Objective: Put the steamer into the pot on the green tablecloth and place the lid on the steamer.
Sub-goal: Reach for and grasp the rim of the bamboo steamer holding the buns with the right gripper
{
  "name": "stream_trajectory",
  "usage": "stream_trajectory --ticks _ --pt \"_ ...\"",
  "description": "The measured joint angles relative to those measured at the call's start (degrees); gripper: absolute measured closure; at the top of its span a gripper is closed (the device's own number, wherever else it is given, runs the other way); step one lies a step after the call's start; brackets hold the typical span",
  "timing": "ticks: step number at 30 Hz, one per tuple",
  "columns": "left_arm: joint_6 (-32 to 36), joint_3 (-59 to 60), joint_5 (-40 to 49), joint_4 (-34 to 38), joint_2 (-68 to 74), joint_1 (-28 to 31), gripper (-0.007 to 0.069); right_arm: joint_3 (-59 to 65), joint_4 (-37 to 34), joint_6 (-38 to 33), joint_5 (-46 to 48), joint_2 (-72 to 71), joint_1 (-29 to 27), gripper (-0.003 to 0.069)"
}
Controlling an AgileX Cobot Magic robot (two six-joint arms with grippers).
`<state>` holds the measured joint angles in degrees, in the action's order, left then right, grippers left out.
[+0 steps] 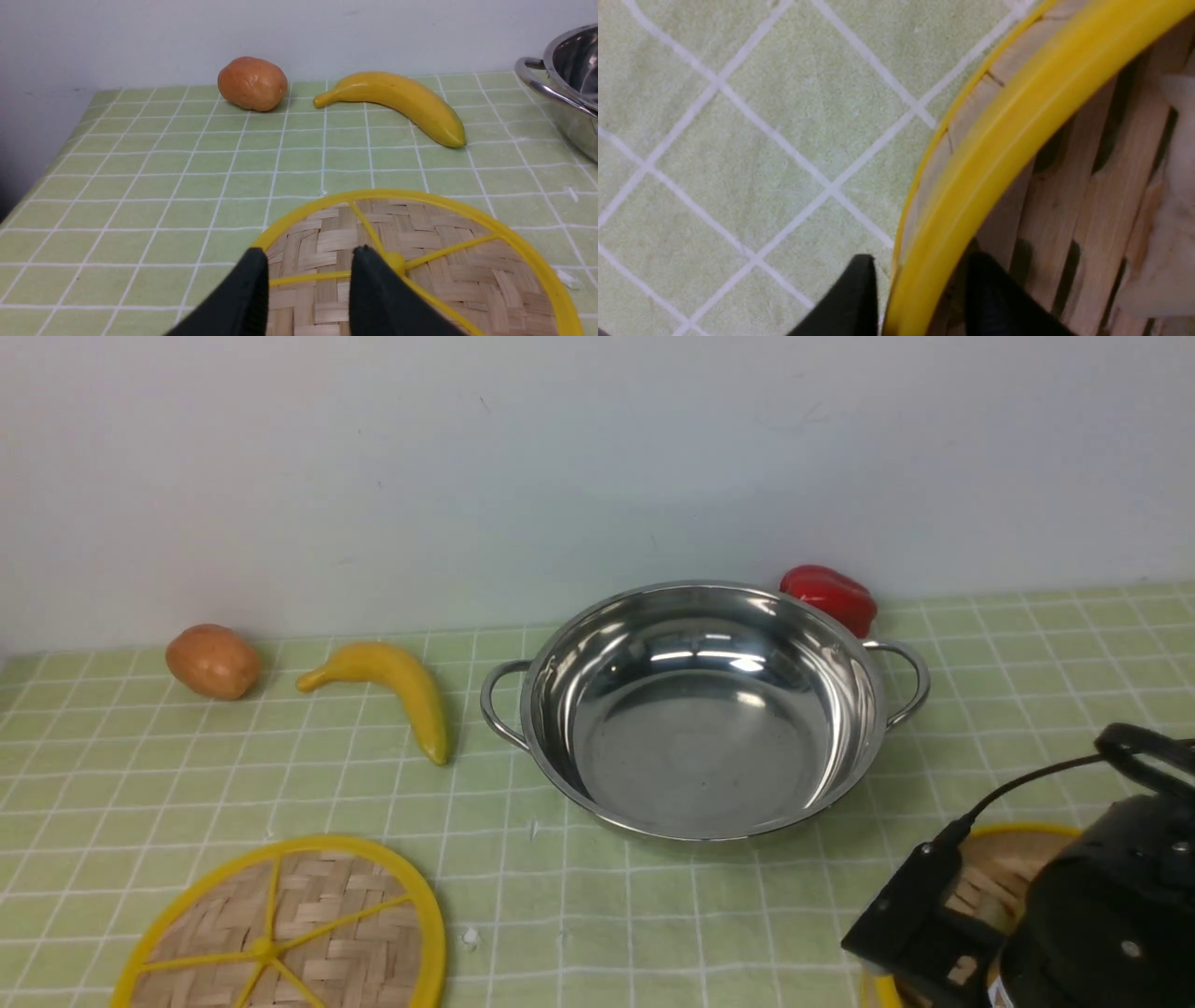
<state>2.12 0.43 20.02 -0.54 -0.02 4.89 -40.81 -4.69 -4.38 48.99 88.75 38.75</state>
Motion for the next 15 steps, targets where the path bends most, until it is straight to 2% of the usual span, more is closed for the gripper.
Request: stream_trajectory --ticks 3,11,15 --pt "0.0 0.0 0.0 0.0 0.0 0.0 0.0382 -0.05 -0.41 1.84 0.62 -0.12 0.05 0.0595" --pt "0.0 0.0 0.0 0.0 0.0 0.0 0.0382 -1.25 4.69 4.91 7.52 -4.13 0.05 0.0603" --pt "0.0 0.0 0.0 0.0 0.0 0.0 0.0382 -6.03 9.92 7.58 18.42 -10.52 0.07 0.0602"
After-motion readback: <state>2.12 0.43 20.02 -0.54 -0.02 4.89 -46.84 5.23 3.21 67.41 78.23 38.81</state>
